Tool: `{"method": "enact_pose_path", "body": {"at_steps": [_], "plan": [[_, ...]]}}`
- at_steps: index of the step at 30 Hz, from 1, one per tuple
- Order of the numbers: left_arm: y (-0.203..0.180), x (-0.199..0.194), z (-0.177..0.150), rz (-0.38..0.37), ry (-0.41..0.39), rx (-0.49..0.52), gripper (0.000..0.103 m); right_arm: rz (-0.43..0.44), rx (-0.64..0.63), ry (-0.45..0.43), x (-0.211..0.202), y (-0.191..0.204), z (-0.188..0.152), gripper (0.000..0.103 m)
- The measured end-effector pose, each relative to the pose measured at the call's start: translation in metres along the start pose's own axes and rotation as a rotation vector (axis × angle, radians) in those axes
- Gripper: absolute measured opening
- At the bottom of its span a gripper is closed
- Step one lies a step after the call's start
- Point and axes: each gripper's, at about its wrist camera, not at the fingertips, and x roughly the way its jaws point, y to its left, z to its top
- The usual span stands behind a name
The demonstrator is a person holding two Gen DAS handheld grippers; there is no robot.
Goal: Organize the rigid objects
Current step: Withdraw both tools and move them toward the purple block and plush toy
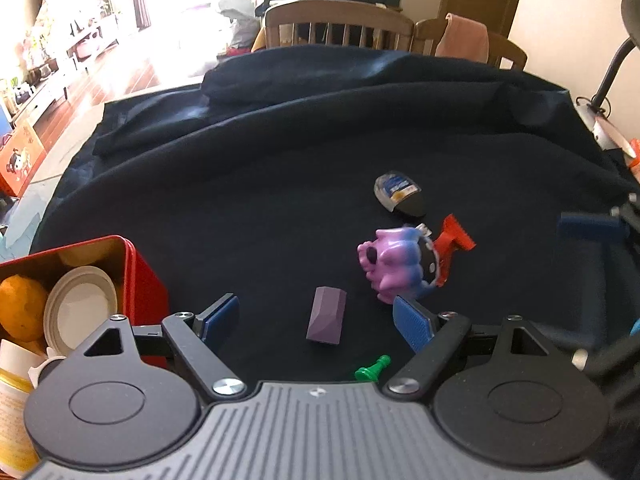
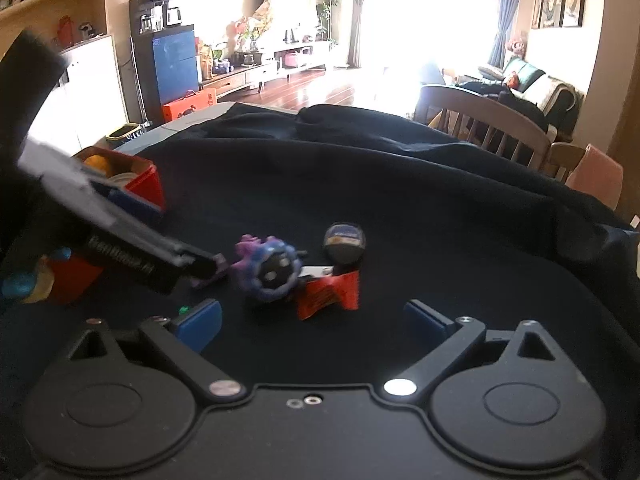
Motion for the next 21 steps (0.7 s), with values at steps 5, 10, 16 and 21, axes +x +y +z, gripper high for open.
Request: {"method": "enact_pose_path", "body": {"at_steps": [5,10,16,21], "plan": [[0.000,0.010,-0.002,0.009,0.015,0.009,0.084,0.071,-0.124,0.035,0.012,-0.001,0.005,0.087],[0.001,0.017,-0.002,0.012,0.024,0.003,0.083,0.106,-0.223,0.054,0.026,0.009,0.008,0.081],[0.004,0.023,-0.001,-0.008,0.035,-0.006,0.068,0.117,-0.308,0.065,0.041,0.020,0.010,0.076],[0.005,0.026,-0.003,-0.032,0.045,-0.009,0.058,0.135,-0.372,0.061,0.048,0.029,0.011,0.074]]}}
